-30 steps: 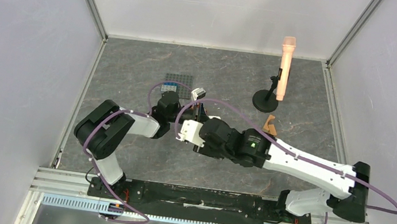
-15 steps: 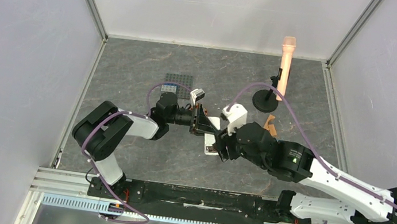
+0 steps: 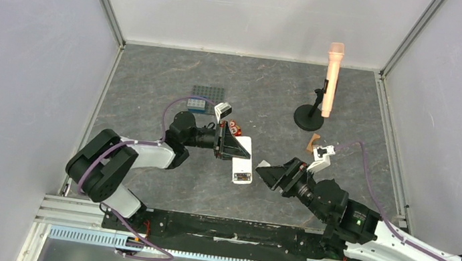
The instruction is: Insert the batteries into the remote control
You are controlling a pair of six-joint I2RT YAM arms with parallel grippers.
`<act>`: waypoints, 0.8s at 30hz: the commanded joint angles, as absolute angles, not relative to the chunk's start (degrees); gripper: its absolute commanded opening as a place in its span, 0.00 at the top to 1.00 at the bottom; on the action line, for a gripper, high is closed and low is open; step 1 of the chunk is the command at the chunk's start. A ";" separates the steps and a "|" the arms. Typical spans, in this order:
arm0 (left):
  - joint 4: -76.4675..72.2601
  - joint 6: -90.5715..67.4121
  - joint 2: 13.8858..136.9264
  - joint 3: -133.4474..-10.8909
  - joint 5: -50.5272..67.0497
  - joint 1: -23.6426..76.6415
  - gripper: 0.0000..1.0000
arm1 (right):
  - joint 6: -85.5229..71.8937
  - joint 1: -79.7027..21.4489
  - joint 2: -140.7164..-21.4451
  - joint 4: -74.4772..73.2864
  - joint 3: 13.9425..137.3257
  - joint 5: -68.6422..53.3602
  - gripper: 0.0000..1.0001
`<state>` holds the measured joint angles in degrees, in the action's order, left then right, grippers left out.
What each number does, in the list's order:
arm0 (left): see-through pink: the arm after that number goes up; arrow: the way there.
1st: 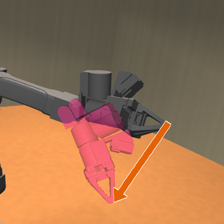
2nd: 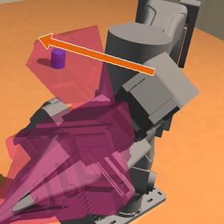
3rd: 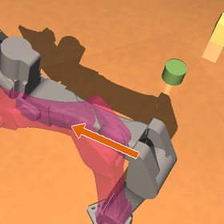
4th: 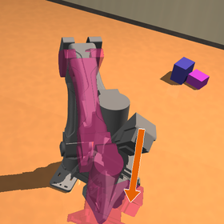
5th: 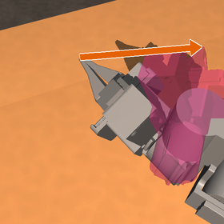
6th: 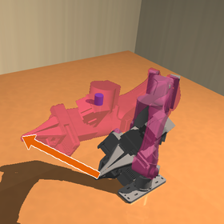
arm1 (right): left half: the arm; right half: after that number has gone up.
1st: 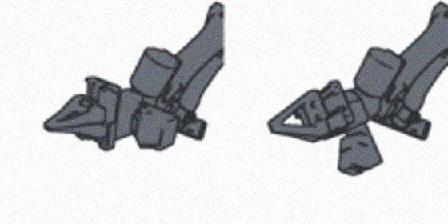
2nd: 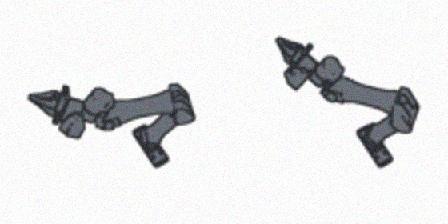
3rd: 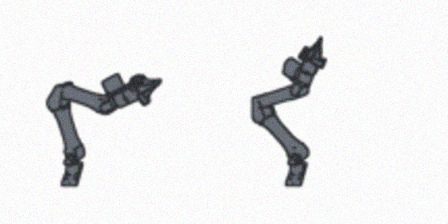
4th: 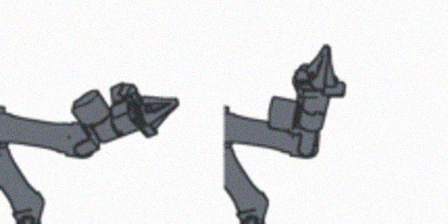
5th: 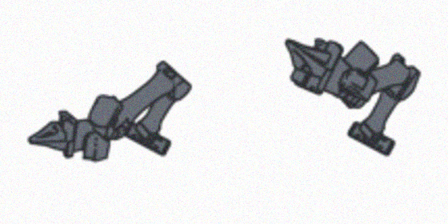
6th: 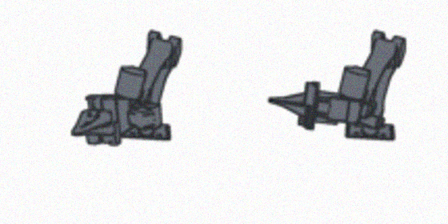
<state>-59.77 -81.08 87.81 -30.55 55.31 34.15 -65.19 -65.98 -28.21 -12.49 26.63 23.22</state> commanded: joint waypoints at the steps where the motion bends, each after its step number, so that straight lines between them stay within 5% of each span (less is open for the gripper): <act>1: -65.04 -85.60 84.69 -30.20 54.01 34.37 0.98 | -73.56 -65.94 -28.84 -1.36 26.14 24.05 0.21; 11: -68.80 -90.86 83.17 -30.58 52.32 34.37 0.98 | -79.06 -65.92 -33.38 3.94 24.53 20.63 0.57; 24: -69.14 -92.07 83.09 -29.71 50.04 34.37 0.98 | -77.87 -65.92 -35.65 4.71 24.87 18.73 0.70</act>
